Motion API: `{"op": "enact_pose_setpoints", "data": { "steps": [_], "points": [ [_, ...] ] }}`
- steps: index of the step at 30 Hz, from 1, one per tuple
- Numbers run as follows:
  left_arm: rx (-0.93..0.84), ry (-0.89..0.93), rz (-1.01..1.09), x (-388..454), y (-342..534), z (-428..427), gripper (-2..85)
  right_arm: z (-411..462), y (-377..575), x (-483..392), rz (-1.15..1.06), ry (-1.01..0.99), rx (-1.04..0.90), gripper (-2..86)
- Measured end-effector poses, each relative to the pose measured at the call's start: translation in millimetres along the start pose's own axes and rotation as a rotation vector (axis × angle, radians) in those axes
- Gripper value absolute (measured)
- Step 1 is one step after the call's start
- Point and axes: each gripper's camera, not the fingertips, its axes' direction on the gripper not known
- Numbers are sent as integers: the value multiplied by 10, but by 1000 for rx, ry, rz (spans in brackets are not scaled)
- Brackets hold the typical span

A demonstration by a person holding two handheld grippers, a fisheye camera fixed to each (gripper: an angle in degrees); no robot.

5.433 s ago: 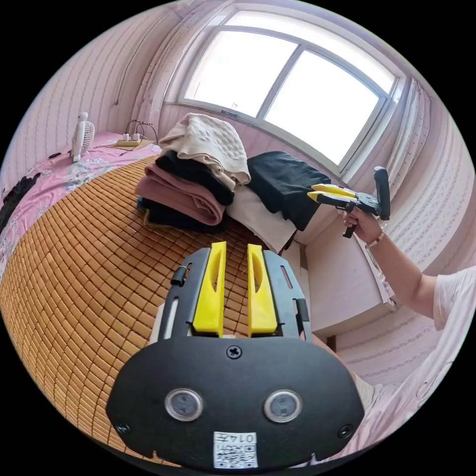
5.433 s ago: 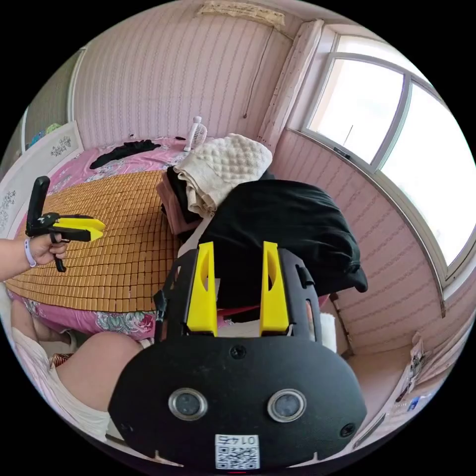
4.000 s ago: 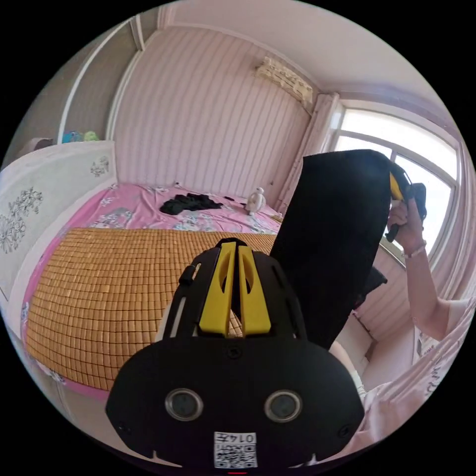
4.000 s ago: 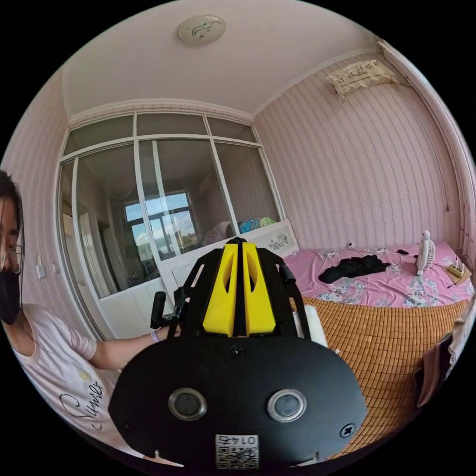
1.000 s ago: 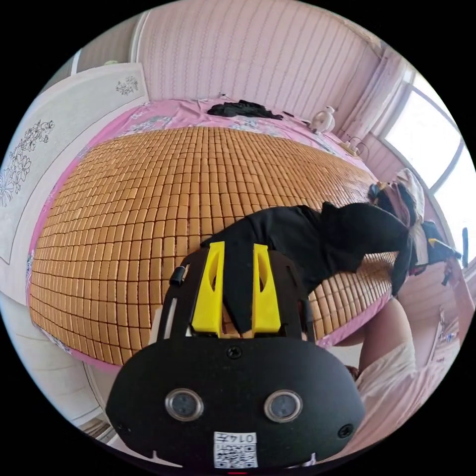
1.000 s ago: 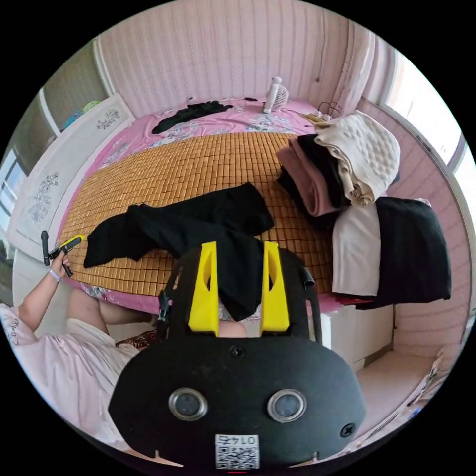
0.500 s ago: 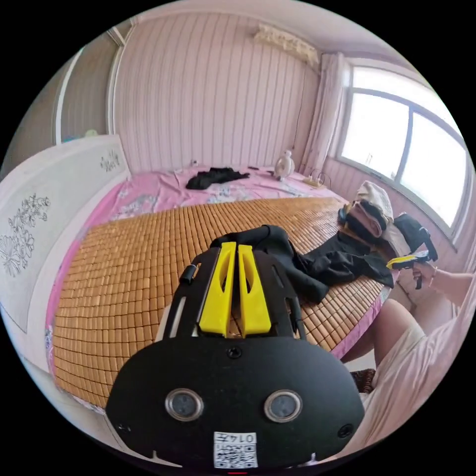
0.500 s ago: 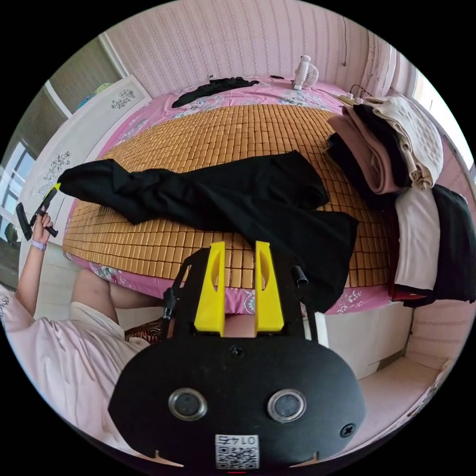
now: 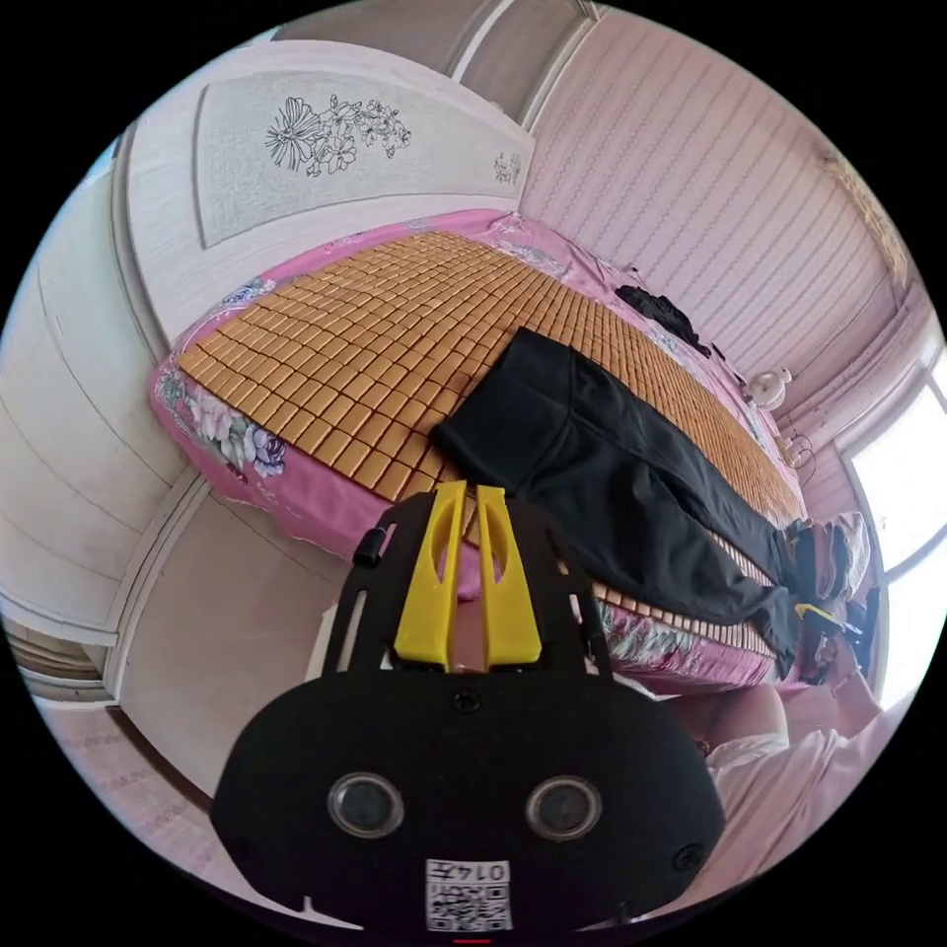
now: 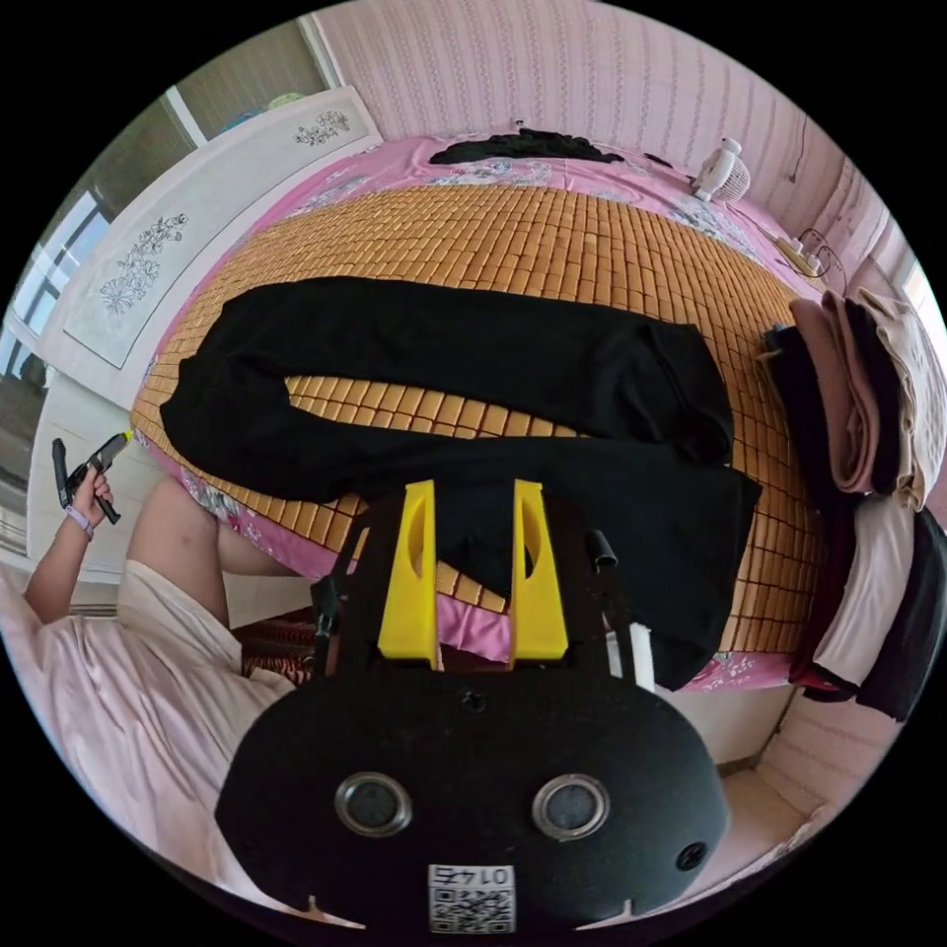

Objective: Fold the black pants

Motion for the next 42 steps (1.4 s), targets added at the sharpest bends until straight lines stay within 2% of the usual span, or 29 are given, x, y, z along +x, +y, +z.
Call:
{"op": "enact_pose_setpoints", "data": {
  "steps": [2,4,7,9,11,15,18,22,23,26,28,33,36,39,42],
  "points": [
    [-23,10,24,109,-136,160,33,173,-65,34,62,88,-47,122],
    [-49,-7,63,257,-284,350,49,246,-49,126,148,93,-65,129],
    [-151,-107,130,519,-503,763,50,321,86,289,274,95,-75,124],
    [-340,-274,223,695,-537,1167,16,404,174,333,296,102,-107,115],
    [-328,-366,350,835,-503,1218,-2,344,235,278,261,128,-72,108],
    [-369,-364,299,649,-455,1225,-9,268,243,178,187,122,-103,106],
    [-376,-438,198,412,-395,1217,-10,163,205,162,149,51,-137,88],
    [-327,-408,21,188,-336,1121,-10,-257,-47,262,97,95,30,82],
    [-266,-413,-11,187,-331,1033,-10,-343,-178,319,87,127,79,83],
    [-118,-394,54,428,-374,863,-8,-341,-621,486,74,181,95,90],
    [-78,-310,148,711,-427,901,-6,-221,-900,571,72,203,68,99],
    [-96,-114,380,1863,-564,1600,27,155,-1454,830,107,252,-35,109],
    [-177,-1,421,2460,-637,2141,34,45,-1556,1072,122,159,-8,47],
    [-244,18,520,2959,-673,2579,24,-322,-1687,1464,167,85,-4,20],
    [-290,-17,588,3257,-728,2928,9,-759,-1738,2124,344,24,73,17]
  ]
}}
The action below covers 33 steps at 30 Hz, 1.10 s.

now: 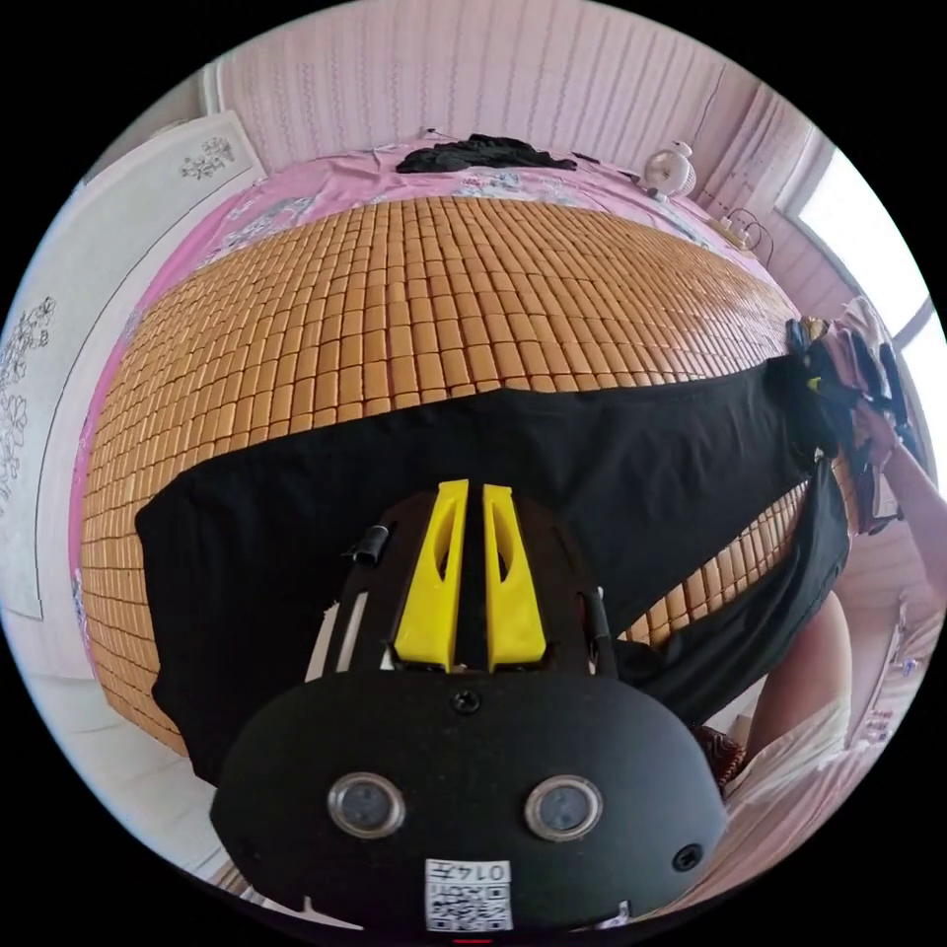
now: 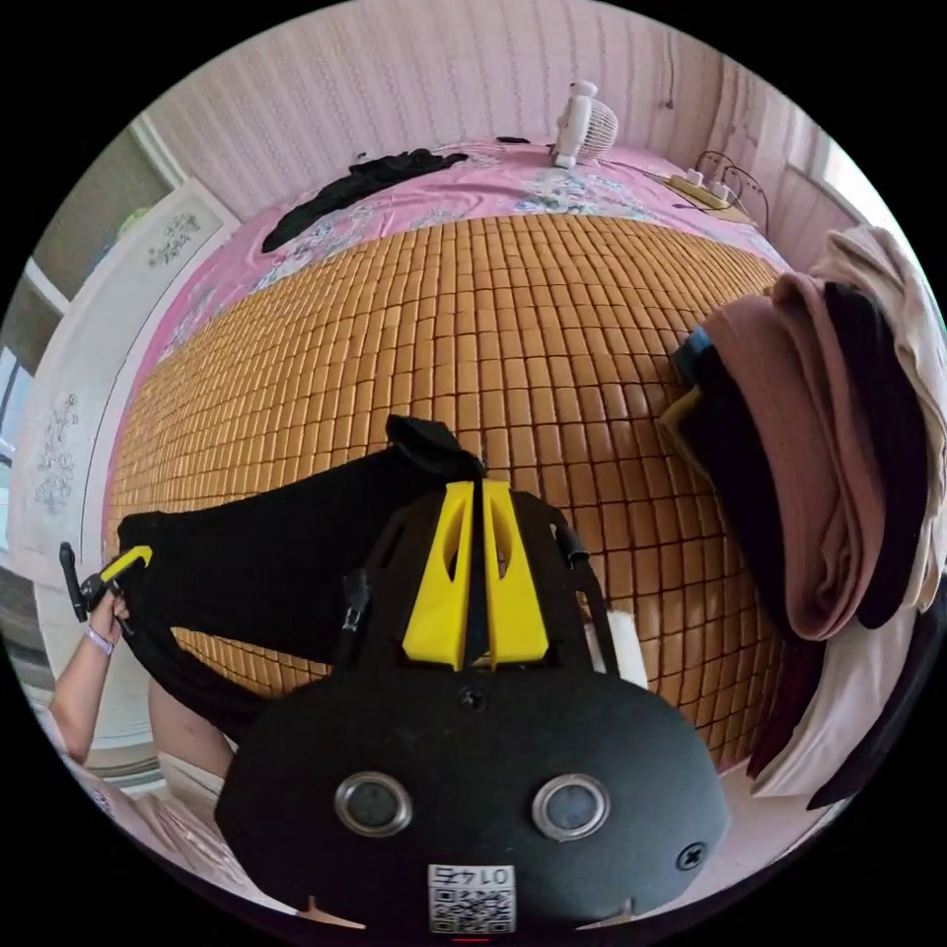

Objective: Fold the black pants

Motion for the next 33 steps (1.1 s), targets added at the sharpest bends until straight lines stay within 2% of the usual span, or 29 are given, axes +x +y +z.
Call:
{"op": "enact_pose_setpoints", "data": {
  "steps": [4,6,9,14,17,20,23,24,26,30,33],
  "points": [
    [4,8,-14,99,-147,209,-5,-343,-3,769,233,-38,56,29],
    [21,81,-150,18,-133,282,-2,-494,186,902,251,-55,71,44],
    [26,100,-219,35,-53,270,4,-795,779,946,197,-71,119,67],
    [96,162,88,777,314,-53,27,-1105,2213,948,193,17,38,114],
    [41,242,234,1403,679,-81,42,-1163,2693,975,247,-1,18,117],
    [15,323,270,1848,953,6,49,-1321,2752,996,272,-54,72,115],
    [-14,323,297,2184,1082,143,60,-1491,2691,1028,262,-49,139,120],
    [-9,307,324,2314,1112,183,67,-1477,2679,1047,262,-44,132,119],
    [-20,287,382,2500,1127,256,77,-1260,2612,1135,255,-79,-7,104],
    [-91,184,515,2895,1114,454,96,-1462,2554,1175,212,-55,-41,52],
    [-94,125,516,3003,1092,569,96,-1727,2501,1122,115,-86,-29,30]
  ]
}}
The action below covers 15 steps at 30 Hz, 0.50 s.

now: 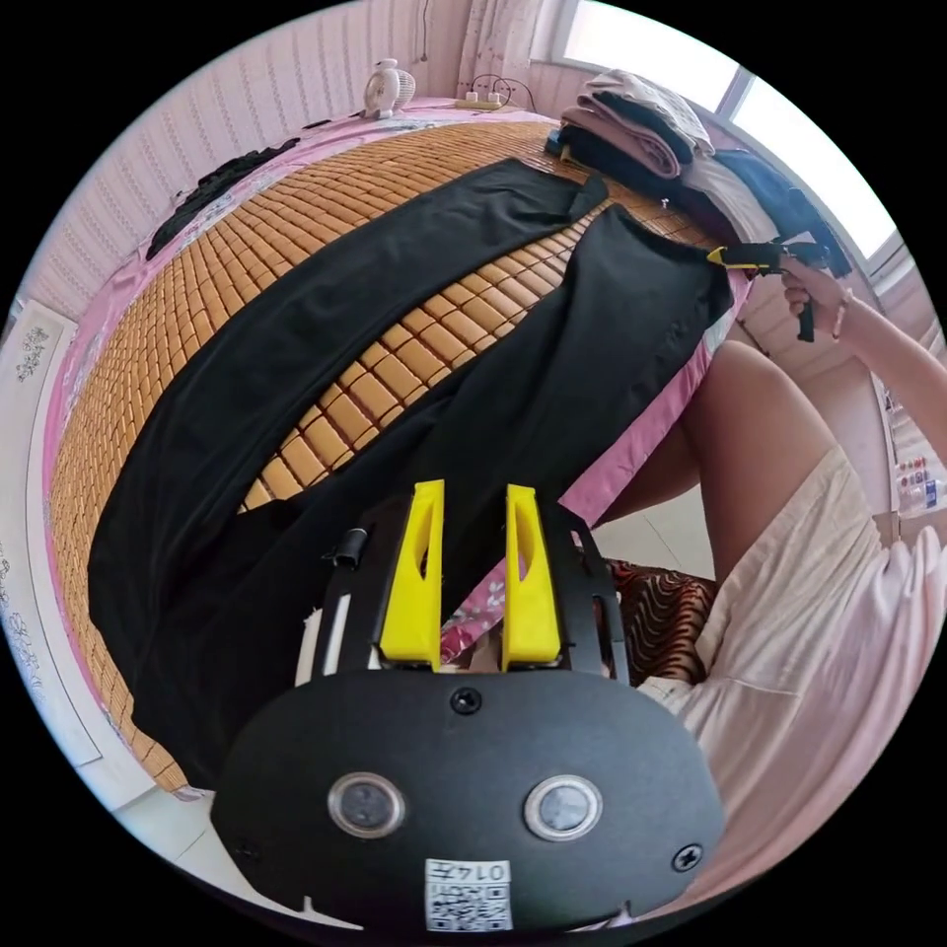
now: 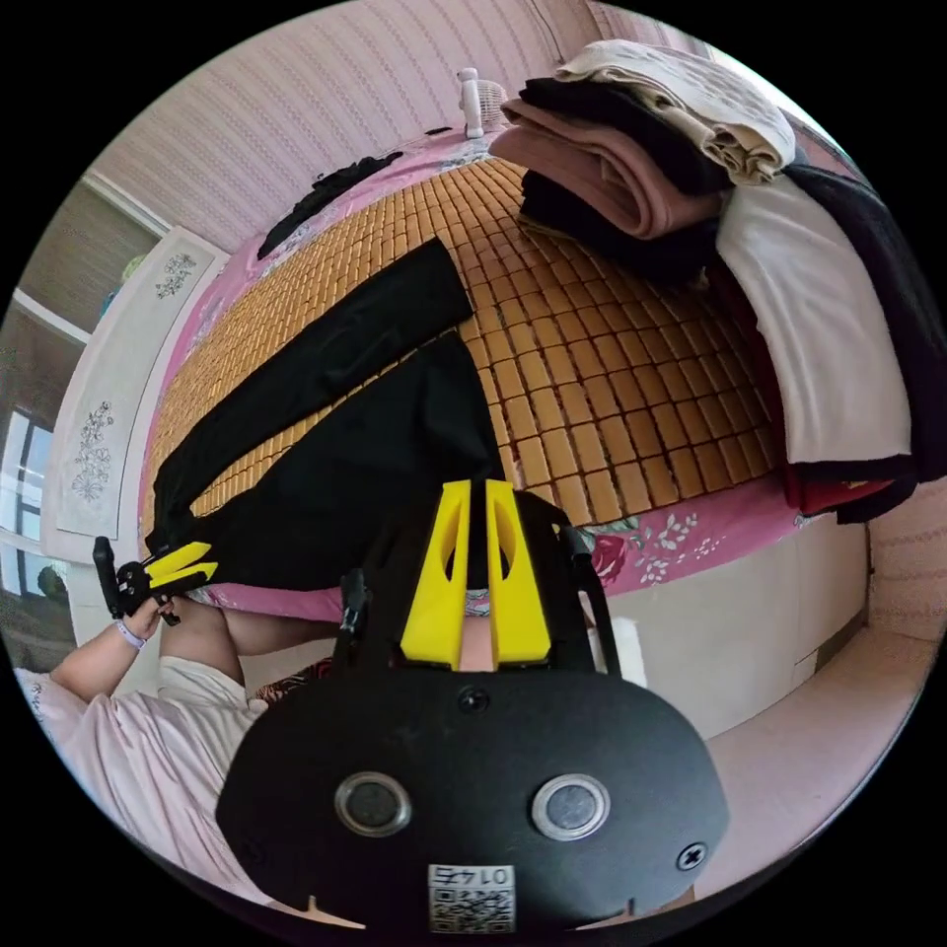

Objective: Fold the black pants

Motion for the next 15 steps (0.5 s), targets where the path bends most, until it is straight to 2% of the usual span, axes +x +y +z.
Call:
{"op": "enact_pose_setpoints", "data": {
  "steps": [3,5,9,12,15],
  "points": [
    [-12,22,-42,8,-54,25,92,-383,-69,-111,-59,-51,51,22],
    [2,52,-49,21,-66,-30,91,-980,-45,-243,-129,-175,220,21],
    [119,98,-36,73,-5,-337,88,-1604,428,-208,-158,-252,415,24],
    [167,122,-12,106,101,-466,86,-1420,913,122,-33,-199,369,33],
    [154,150,-23,90,201,-427,86,-913,1195,431,141,-79,167,44]
  ]
}}
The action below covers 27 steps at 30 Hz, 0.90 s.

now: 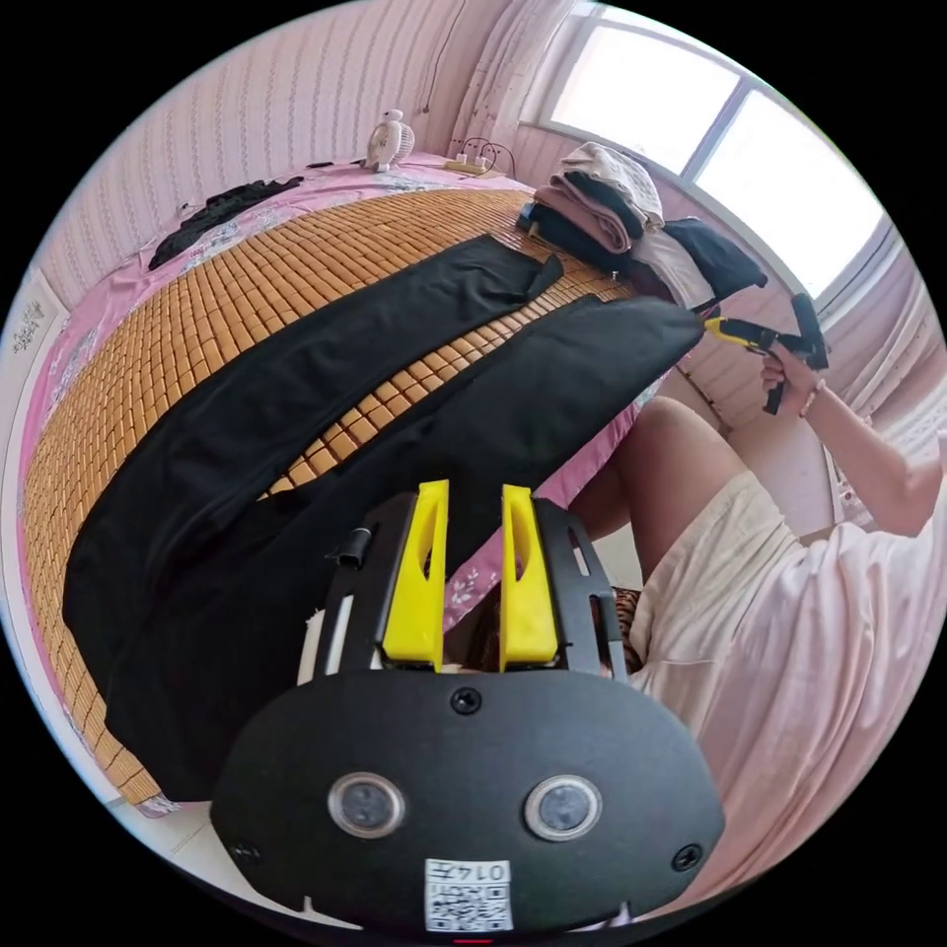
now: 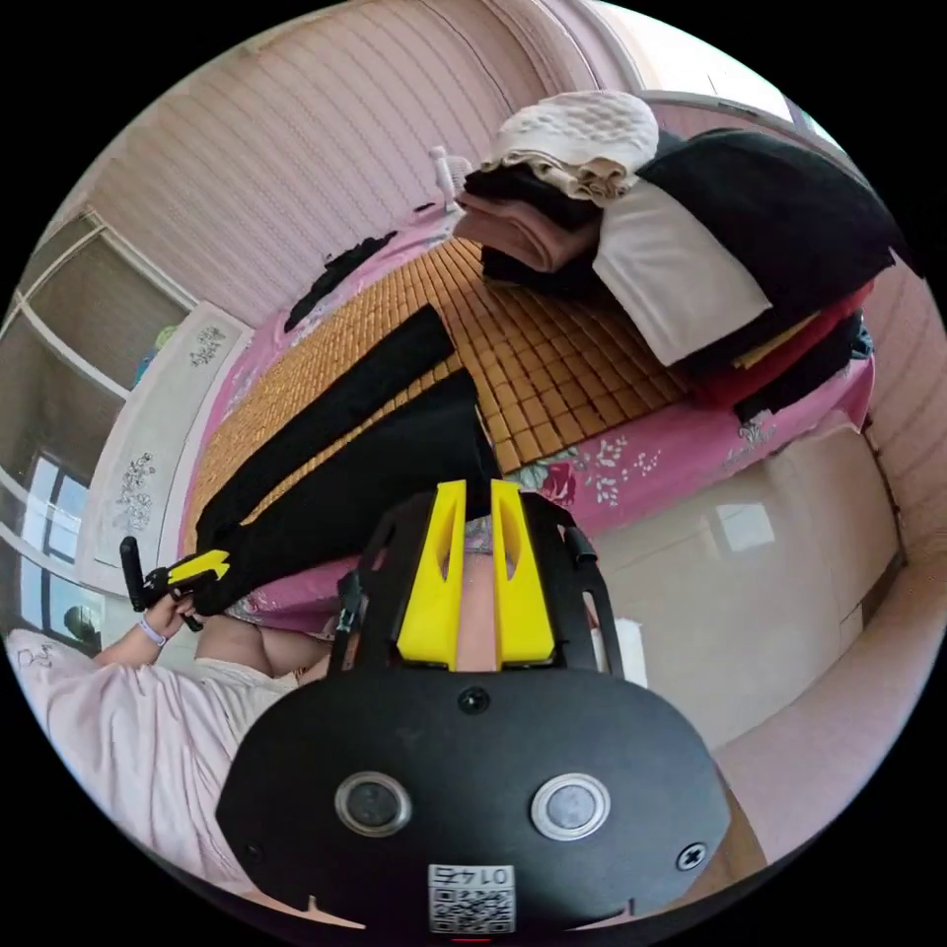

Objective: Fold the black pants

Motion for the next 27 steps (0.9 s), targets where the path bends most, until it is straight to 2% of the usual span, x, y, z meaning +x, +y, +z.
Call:
{"op": "enact_pose_setpoints", "data": {
  "steps": [2,6,12,17,19,21,24,27],
  "points": [
    [-26,1,-19,-32,42,44,86,206,96,58,40,52,-76,55],
    [-39,-7,-54,-97,60,67,86,358,-21,-171,-23,62,-47,66],
    [-65,-72,-105,-231,-51,149,66,952,-498,-828,-248,137,-111,37],
    [-117,-139,-134,-344,-49,305,-2,1456,-782,-1386,-359,411,-77,16],
    [-101,-121,-118,-356,-14,309,-7,1569,-927,-1517,-368,425,-64,29],
    [-92,-91,-145,-409,38,274,-9,1667,-1109,-1570,-331,381,-61,66],
    [-73,-58,-160,-458,134,186,-10,1863,-1435,-1438,-151,242,-73,159],
    [-61,-50,-164,-472,224,91,-10,2141,-1602,-1146,65,149,-146,142]
  ]
}}
